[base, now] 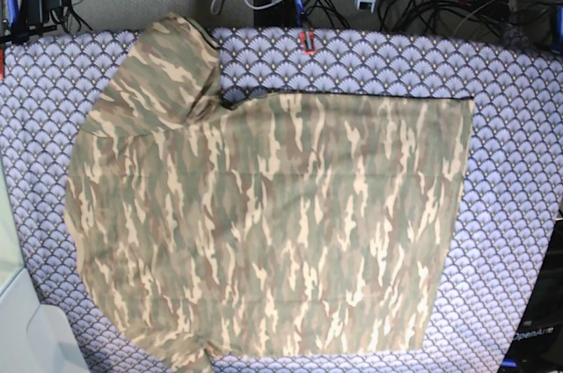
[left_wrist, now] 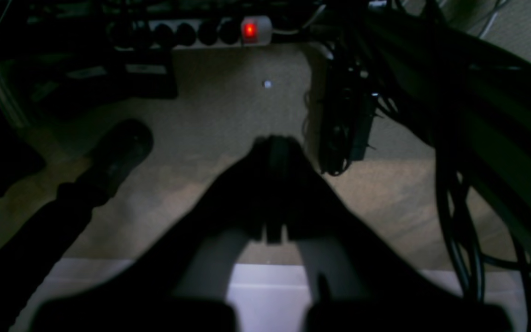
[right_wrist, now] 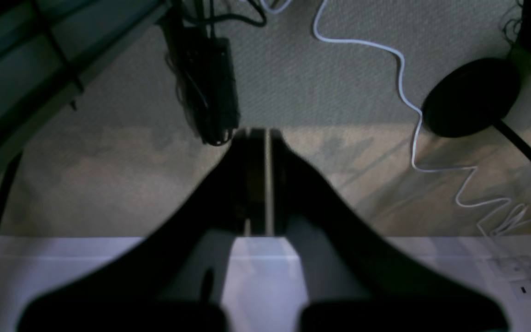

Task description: Fold the T-shirt properly

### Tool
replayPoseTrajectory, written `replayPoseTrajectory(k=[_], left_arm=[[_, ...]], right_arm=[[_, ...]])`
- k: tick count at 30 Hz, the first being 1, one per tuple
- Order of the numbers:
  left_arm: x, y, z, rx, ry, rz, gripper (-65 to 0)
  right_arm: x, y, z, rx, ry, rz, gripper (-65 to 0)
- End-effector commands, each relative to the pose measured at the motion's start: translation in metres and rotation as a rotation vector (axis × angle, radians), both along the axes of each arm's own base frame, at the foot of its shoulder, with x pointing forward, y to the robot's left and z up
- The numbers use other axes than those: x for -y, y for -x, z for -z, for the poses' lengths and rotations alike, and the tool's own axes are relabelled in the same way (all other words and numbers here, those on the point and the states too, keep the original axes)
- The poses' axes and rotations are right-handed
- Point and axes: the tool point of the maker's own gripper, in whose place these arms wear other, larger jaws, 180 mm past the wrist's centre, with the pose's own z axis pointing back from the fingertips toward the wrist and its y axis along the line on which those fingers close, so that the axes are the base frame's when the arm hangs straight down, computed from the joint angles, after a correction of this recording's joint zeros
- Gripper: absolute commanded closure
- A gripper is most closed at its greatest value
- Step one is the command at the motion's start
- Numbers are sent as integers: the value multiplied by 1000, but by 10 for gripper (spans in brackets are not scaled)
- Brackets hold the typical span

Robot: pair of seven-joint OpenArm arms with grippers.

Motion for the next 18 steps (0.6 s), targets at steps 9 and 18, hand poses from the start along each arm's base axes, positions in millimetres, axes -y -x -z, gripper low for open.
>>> replayPoseTrajectory(k=[9, 18], left_arm=[[-3, 3, 0, -7, -7, 5, -3], [0, 3, 0, -7, -2, 10, -3]], right_arm=[[-2, 1, -2, 44, -9, 9, 0], [-3, -1, -2, -25, -13, 9, 0]])
